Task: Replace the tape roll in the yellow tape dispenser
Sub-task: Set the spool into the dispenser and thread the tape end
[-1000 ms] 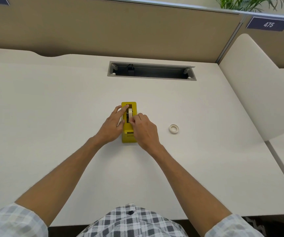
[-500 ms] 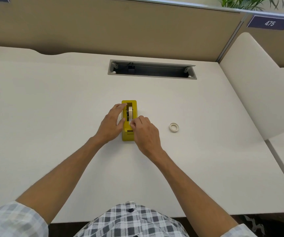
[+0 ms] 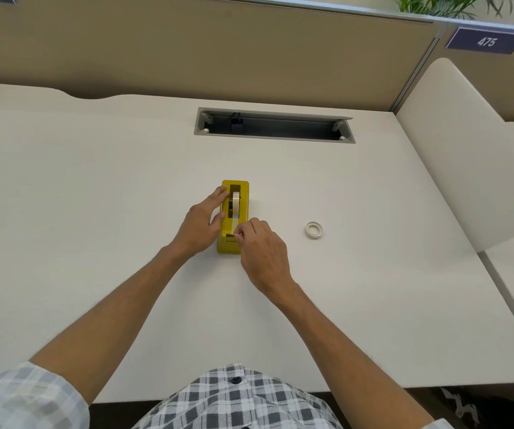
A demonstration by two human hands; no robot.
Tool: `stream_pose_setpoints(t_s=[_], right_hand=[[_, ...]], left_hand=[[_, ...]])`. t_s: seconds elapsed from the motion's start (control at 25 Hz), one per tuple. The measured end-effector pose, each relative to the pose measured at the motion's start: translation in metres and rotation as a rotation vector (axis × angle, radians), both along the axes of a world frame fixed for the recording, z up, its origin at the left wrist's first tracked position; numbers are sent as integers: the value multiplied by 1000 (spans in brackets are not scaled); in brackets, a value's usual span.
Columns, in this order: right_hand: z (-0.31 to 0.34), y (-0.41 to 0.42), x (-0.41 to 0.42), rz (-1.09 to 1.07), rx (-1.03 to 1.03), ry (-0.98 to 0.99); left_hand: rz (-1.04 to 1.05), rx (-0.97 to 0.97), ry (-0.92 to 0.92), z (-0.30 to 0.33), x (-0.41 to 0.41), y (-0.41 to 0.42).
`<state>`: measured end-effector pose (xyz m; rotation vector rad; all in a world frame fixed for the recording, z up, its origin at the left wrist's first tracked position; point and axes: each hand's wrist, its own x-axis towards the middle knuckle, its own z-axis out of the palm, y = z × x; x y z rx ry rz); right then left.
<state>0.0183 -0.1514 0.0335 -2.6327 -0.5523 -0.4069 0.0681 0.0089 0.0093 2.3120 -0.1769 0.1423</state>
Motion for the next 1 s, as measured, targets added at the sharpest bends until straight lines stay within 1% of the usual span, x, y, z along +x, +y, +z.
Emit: stream_pose_setpoints(t_s=[0.16,0.32,0.4,0.48,0.56,0.64,0.8,0.88,1.0], right_hand=[[1,2,-2,-3,13,-2],[3,0,-5,2,17,0],[5,-2,-6,-3,13,-2],[8,-4,-6,4,8,7],[10,-5,-6,8,12,17],[13,-6,-5,8,9,27],[15,-6,-4,13,-1,30],[15,-5,-4,18,-3,33],[15,-4,-5,18,-9,48]], left_hand=[[-14,-15,23,0,0,0],[-3,24,42,0,-3,-1],[47,31,29,0,-7,-5],[148,9,-11,2,-13,-12],[229,-47,-22,4,-22,-21],[266,-135,59,8,-28,-29],[297,-484,250,18,-30,-35],[326,-529,299,20,-29,-35],[337,-516,324,16,-25,-33]])
